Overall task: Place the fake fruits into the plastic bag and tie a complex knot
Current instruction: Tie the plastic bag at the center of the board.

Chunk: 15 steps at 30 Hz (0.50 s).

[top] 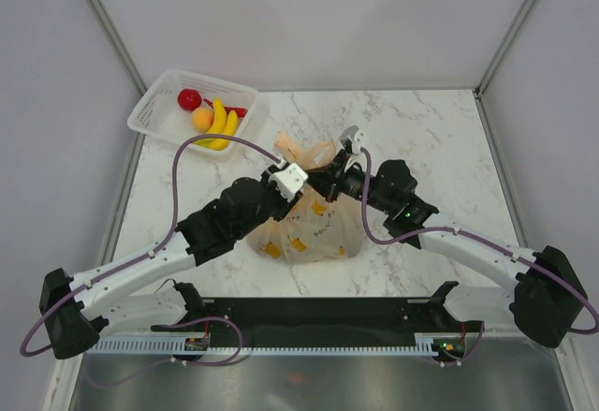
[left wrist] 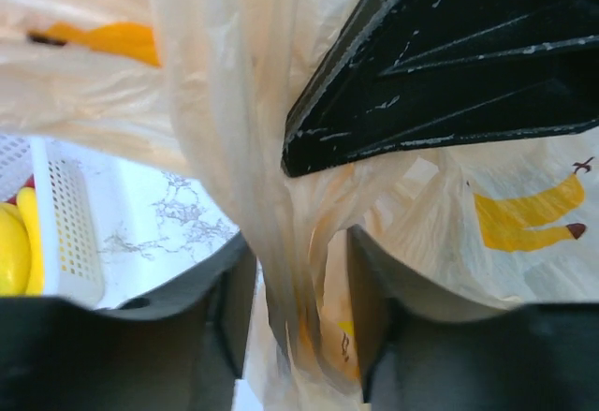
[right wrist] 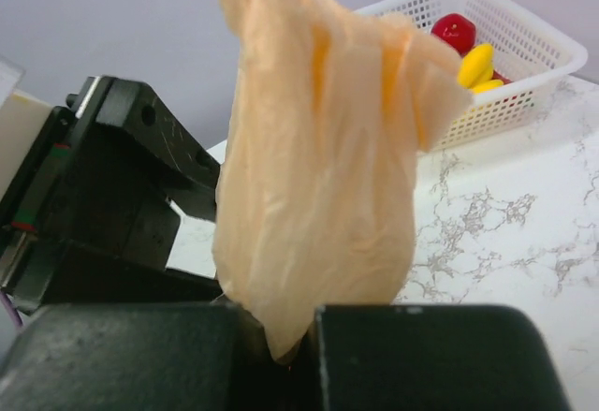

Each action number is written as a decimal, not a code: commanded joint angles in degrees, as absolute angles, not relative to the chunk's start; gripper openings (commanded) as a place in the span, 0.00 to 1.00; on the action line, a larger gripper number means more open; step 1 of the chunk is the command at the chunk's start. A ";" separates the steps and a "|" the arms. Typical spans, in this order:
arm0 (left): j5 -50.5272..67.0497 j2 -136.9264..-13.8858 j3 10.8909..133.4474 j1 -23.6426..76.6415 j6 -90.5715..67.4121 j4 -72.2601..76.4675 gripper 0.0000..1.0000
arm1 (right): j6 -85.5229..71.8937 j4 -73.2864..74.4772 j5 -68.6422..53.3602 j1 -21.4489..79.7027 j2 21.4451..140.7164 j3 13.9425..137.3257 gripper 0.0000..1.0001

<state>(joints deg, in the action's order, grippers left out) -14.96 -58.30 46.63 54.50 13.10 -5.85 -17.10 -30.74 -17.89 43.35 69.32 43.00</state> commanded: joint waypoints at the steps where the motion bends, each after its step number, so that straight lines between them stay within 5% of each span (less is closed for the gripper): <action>1: -15.29 -55.46 48.34 54.58 10.90 -5.53 0.53 | -15.65 -32.34 -15.65 43.15 67.24 42.98 0.00; 6: -14.85 -51.16 49.83 54.58 6.95 -8.96 0.68 | -14.94 -32.43 -15.56 43.15 66.80 42.19 0.00; 15: -22.22 -46.58 52.20 54.49 3.96 -11.16 0.79 | -14.94 -33.22 -16.52 43.15 66.80 41.75 0.00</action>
